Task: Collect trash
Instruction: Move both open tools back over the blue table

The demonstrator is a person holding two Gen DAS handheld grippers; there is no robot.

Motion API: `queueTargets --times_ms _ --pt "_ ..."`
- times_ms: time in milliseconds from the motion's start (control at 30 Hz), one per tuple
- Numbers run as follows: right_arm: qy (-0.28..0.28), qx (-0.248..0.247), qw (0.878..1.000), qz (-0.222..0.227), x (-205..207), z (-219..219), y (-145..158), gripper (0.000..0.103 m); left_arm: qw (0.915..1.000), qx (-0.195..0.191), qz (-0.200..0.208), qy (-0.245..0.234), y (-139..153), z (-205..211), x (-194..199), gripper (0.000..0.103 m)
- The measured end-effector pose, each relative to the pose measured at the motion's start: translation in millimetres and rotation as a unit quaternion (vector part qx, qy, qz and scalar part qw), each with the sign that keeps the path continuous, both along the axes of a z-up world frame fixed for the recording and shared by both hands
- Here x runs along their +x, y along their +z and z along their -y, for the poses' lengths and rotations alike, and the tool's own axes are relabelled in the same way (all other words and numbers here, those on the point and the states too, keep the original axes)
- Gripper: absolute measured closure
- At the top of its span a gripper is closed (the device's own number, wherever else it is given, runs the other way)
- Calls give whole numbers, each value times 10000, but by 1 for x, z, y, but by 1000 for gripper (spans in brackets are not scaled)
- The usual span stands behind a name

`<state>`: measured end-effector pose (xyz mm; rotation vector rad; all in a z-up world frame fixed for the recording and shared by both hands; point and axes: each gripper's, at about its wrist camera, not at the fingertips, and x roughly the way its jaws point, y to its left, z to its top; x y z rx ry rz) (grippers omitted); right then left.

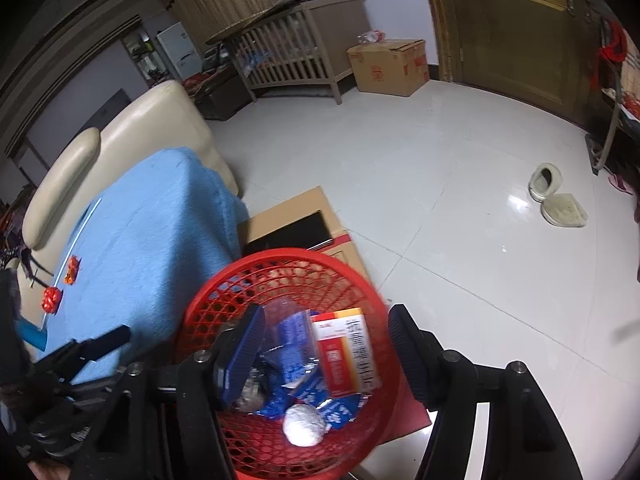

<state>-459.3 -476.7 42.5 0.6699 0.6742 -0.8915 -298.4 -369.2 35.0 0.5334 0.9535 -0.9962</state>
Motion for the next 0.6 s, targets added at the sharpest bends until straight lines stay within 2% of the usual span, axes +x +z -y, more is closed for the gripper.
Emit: queueTargets --times_ms 133,300,467,600 --pt "303 80 9994 -130 36 -7 -6 35 9983 -115 158 550 8 -40 40 30" --pt "984 17 9946 -325 107 -29 -7 35 9890 -136 331 1433 9 -105 103 30" --pt "1803 -31 9822 -534 188 -62 -10 35 9694 -69 617 2377 3 -175 165 30" --pt "2467 -101 9667 -679 257 -95 -16 35 9478 -43 826 3080 -4 -231 208 30"
